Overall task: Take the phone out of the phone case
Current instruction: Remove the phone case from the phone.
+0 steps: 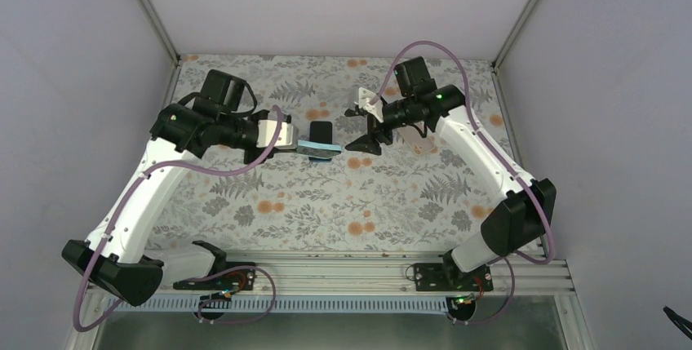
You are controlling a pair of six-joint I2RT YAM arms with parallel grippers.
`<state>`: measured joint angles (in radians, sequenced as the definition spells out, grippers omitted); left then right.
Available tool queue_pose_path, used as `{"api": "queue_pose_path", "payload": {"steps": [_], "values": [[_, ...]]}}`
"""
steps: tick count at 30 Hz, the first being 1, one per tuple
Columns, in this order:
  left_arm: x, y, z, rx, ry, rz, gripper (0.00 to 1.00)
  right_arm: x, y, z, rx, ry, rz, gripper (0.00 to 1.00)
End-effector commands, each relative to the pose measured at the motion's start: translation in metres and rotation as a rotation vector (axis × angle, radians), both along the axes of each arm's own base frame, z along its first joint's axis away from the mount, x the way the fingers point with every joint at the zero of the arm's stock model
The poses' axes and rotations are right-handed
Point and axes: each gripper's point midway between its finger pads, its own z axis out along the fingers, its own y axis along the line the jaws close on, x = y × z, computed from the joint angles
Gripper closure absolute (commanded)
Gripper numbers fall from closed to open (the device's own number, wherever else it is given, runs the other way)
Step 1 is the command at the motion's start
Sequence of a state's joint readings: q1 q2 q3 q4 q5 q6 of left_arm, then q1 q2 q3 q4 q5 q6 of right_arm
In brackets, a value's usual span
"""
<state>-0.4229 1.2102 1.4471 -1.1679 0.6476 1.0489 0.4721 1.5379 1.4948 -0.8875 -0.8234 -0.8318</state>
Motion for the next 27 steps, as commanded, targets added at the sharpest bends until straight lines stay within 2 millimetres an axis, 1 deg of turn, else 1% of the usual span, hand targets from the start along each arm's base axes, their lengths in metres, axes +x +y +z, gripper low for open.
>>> {"api": "queue_pose_path", "payload": {"steps": [1, 7, 15, 27], "values": [[0.0, -0.005, 0.015, -0.062, -0.05, -0.009, 0.98, -0.011, 0.004, 0.023, 0.061, -0.02, 0.04, 0.03], [0.004, -0.004, 0.014, -0.059, -0.053, 0.007, 0.98, -0.021, 0.003, 0.026, 0.072, -0.013, 0.079, 0.04], [0.004, -0.006, 0.016, -0.07, -0.049, 0.0, 0.98, -0.024, 0.004, 0.033, 0.087, -0.012, 0.095, 0.05], [0.006, -0.008, 0.019, -0.075, -0.046, 0.001, 0.98, -0.028, 0.009, 0.032, 0.083, 0.0, 0.117, 0.06]]}}
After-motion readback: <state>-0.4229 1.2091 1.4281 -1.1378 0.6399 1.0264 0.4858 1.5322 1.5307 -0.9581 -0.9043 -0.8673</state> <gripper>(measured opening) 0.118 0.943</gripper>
